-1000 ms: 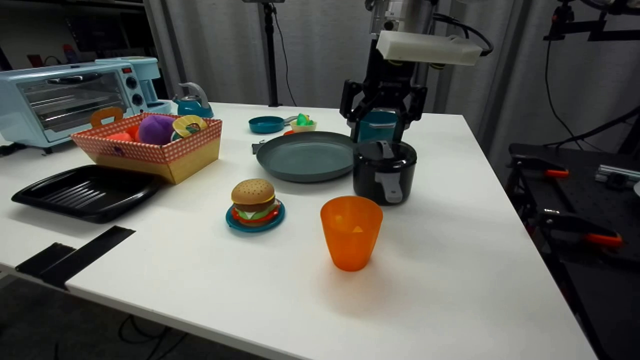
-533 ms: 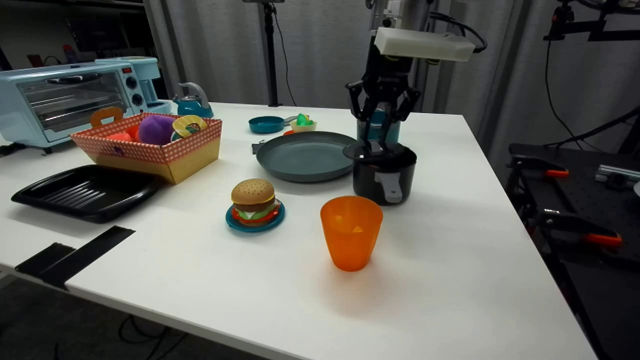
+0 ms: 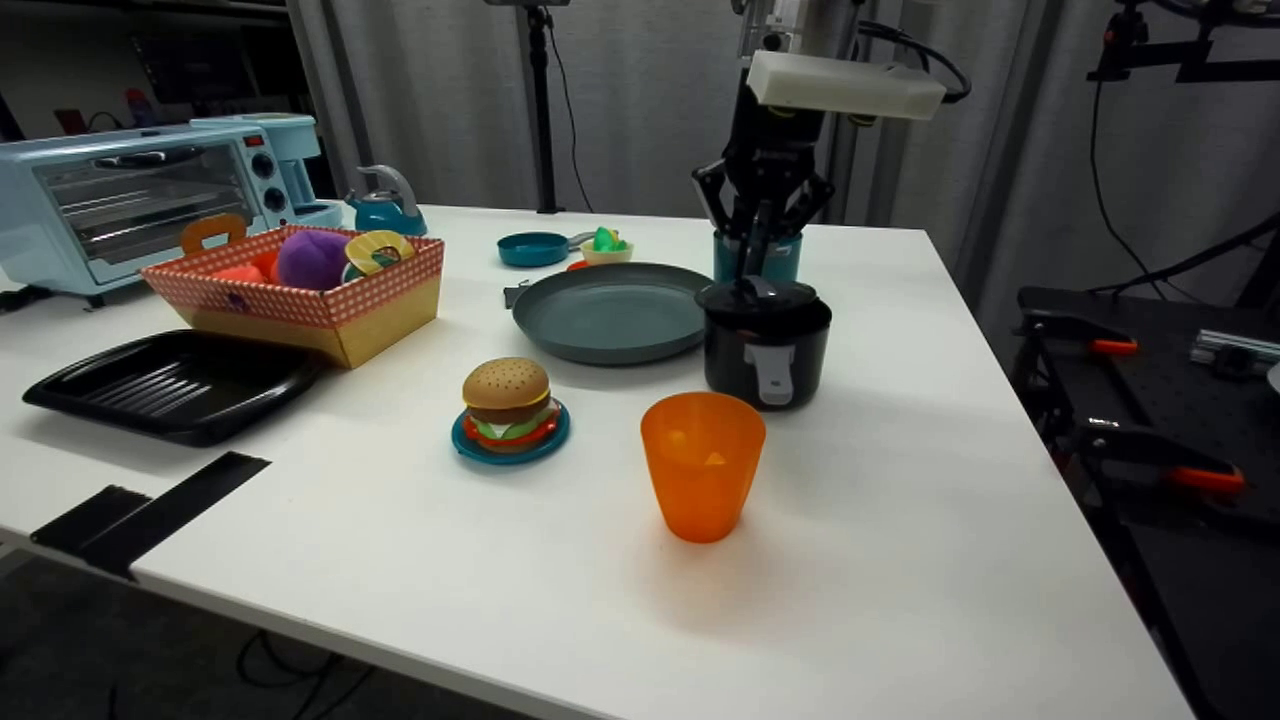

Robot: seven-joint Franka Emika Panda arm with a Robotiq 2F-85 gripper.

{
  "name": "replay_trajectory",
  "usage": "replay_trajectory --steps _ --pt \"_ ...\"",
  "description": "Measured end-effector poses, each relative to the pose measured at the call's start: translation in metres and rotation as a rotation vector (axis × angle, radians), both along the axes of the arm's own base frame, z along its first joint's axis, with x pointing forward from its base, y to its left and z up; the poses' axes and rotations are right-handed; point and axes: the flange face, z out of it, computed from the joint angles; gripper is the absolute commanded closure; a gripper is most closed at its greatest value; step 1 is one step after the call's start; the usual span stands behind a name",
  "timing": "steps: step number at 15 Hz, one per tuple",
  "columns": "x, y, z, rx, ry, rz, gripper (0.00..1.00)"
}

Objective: Pick the lid on the black pot and put it on the blue pot

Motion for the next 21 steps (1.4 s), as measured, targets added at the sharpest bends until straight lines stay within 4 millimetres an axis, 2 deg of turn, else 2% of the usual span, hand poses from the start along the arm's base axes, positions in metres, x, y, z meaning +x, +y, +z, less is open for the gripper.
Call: replay_trajectory --steps 3,5,10,13,17,19,21 --pt "-0.001 0.000 0.003 0.000 -0.009 0.000 0.96" --pt "-0.004 0.000 0.014 0.001 -0.039 -0.002 0.96" --pt "-0.026 -0.009 0.066 -0.005 -0.147 -0.015 0.96" --pt "-0.036 -0.035 0.106 -0.004 -0.203 -0.062 0.96" --pt "-0.044 -0.084 0.159 -0.010 -0.243 -0.118 0.96" --pt "-0.042 -0.109 0.179 -0.004 -0.241 -0.127 0.96" --pt "-0.037 -0.129 0.189 0.009 -0.223 -0.129 0.96"
